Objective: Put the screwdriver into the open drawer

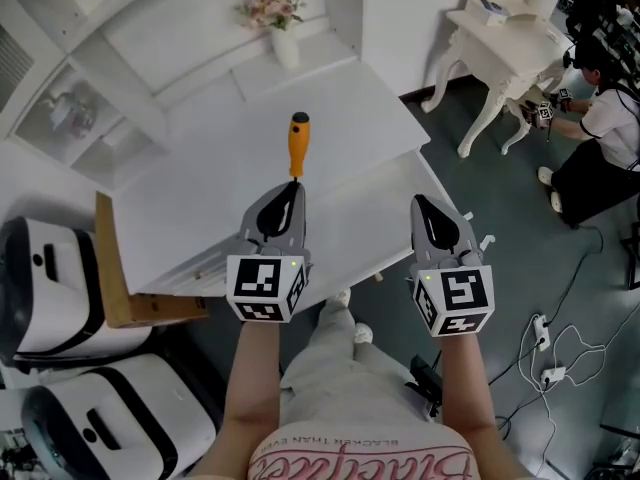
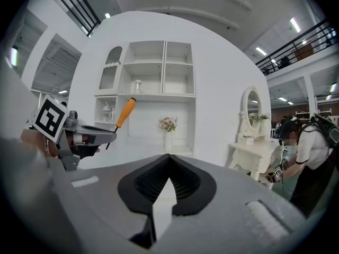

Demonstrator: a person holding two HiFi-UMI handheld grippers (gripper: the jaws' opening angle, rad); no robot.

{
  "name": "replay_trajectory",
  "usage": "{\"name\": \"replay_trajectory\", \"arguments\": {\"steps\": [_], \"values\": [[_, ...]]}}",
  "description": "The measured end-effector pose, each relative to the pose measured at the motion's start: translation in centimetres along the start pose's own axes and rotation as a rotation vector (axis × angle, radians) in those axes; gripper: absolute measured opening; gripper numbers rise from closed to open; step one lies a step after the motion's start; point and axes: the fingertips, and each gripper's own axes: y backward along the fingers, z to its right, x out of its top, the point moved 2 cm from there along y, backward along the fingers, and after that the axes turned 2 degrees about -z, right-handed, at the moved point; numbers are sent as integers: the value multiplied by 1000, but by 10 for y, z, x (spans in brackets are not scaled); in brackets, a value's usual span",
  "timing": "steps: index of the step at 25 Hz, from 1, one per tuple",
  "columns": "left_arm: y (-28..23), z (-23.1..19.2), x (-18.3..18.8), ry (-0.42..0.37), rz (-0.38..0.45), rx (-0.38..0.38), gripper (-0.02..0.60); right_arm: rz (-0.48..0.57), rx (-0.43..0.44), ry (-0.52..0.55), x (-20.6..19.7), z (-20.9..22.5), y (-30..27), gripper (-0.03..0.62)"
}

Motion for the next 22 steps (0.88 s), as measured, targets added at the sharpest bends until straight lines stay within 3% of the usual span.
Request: {"name": "replay_trajectory", "arguments": {"steps": [9,22], "values": [[-33,6,-52,-4,-170,-102,34,-52,-26,-22,-12,6,-16,2],[-64,25,-103,9,-317,-199,34,-99,-51,-33,-21,20,-26,3]]}}
